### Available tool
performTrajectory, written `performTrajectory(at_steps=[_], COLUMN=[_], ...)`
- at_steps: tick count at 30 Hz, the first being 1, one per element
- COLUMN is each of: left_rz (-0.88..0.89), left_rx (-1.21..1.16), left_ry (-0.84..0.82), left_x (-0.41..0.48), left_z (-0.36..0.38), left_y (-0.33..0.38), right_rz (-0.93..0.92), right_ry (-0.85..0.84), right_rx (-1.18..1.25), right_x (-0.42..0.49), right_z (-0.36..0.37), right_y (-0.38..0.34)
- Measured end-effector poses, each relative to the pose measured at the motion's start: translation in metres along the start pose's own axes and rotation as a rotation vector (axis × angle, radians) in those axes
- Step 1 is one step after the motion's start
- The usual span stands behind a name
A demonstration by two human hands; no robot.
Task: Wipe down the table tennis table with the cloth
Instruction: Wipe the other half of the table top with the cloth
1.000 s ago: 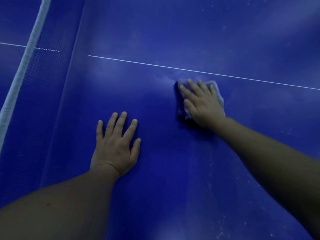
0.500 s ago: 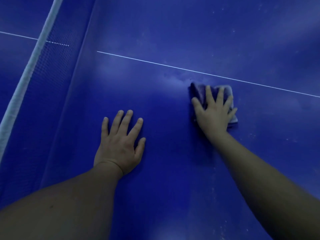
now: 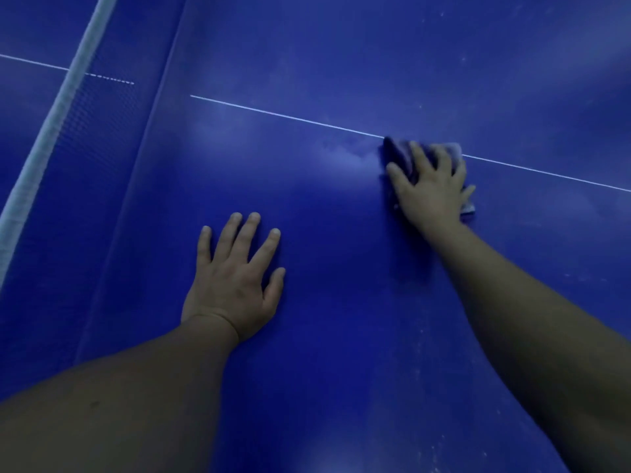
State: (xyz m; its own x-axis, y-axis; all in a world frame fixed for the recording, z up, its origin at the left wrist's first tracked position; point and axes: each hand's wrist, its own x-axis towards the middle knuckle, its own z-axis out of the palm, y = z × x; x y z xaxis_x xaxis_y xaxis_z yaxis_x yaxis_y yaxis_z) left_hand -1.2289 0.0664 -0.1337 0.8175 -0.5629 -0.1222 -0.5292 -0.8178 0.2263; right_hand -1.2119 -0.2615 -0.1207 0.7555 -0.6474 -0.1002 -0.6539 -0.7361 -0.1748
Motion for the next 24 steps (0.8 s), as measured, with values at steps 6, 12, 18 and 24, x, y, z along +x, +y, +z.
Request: performTrajectory(at_steps=[6, 12, 18, 24], left_rz=[-0.003, 0.009, 0.018, 0.031], left_rx=[0.003, -0.002, -0.003, 0.011], left_ry=[-0.005, 0.017, 0.013, 0.005], left_x=[0.0, -0.001, 0.0, -0.001], left_z=[0.0, 0.003, 0.003, 0.003], left_y=[0.0, -0.001, -0.002, -0.002], right_rz=[-0.292, -0.185, -0.219, -0.765], right_ry=[0.097, 0.04, 0.077, -0.084], right_rx=[-0.032, -0.055, -0.008, -0.047], right_x=[-0.078, -0.023, -0.066, -0.201], right_z=[0.014, 0.004, 0.014, 0.007], right_y=[-0.017, 0.009, -0.014, 0.057])
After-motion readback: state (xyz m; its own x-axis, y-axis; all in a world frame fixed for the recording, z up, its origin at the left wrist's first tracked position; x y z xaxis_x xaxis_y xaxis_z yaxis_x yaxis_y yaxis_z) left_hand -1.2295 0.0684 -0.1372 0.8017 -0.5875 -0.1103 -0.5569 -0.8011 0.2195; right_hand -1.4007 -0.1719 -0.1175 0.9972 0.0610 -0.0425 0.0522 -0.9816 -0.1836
